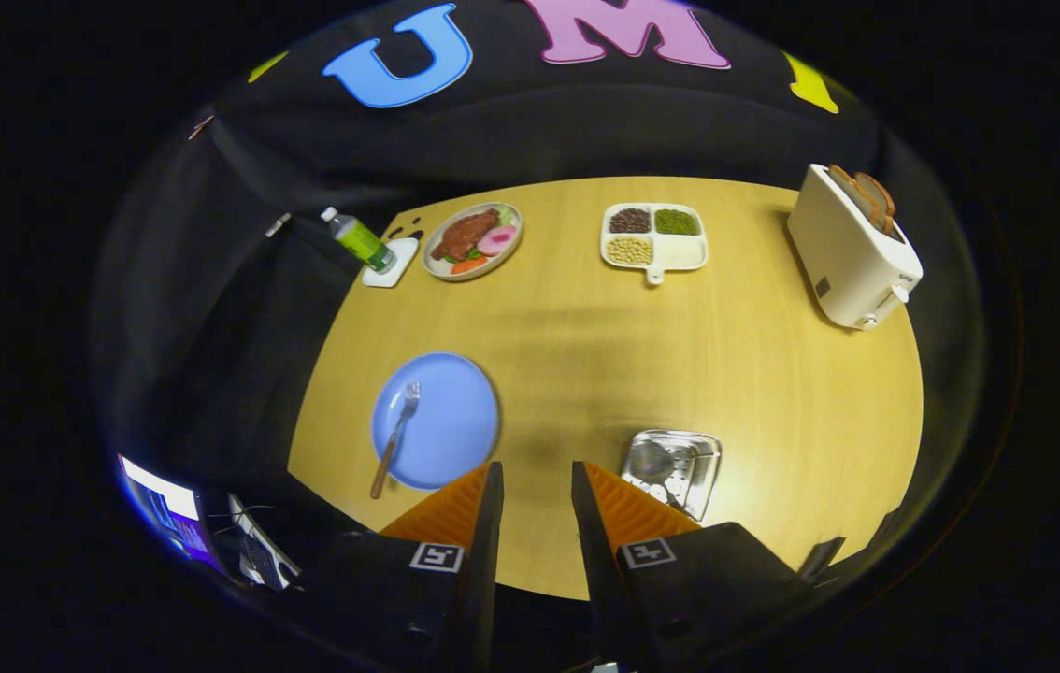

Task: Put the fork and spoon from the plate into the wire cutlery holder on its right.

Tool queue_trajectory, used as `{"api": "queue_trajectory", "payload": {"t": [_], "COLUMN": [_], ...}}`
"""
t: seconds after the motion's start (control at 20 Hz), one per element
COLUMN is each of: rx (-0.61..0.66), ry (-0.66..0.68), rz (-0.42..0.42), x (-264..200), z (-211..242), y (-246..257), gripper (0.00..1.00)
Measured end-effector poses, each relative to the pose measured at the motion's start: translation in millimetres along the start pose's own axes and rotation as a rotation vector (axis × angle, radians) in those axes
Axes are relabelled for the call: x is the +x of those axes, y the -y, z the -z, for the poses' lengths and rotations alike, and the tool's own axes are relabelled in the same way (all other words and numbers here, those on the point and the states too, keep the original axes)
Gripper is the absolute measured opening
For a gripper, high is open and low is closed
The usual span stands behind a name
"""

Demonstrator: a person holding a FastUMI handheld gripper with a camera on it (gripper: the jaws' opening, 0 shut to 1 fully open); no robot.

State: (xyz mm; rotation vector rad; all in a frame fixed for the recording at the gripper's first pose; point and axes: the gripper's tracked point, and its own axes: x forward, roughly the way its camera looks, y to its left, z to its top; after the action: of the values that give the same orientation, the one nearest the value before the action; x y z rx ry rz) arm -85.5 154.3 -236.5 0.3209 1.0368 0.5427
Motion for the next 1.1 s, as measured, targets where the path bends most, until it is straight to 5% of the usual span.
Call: {"api": "queue_trajectory", "payload": {"t": [0.4,0.7,1.1], "rx": [-0.016,0.029,0.061], "ry": [-0.099,-0.217,-0.311], "rz": [-0.135,-0.074,0.066], "x": [92,182,241], "z": [34,54,78], "y": [-138,-162,-151], "gripper": [0.48,0.48,0.47]}}
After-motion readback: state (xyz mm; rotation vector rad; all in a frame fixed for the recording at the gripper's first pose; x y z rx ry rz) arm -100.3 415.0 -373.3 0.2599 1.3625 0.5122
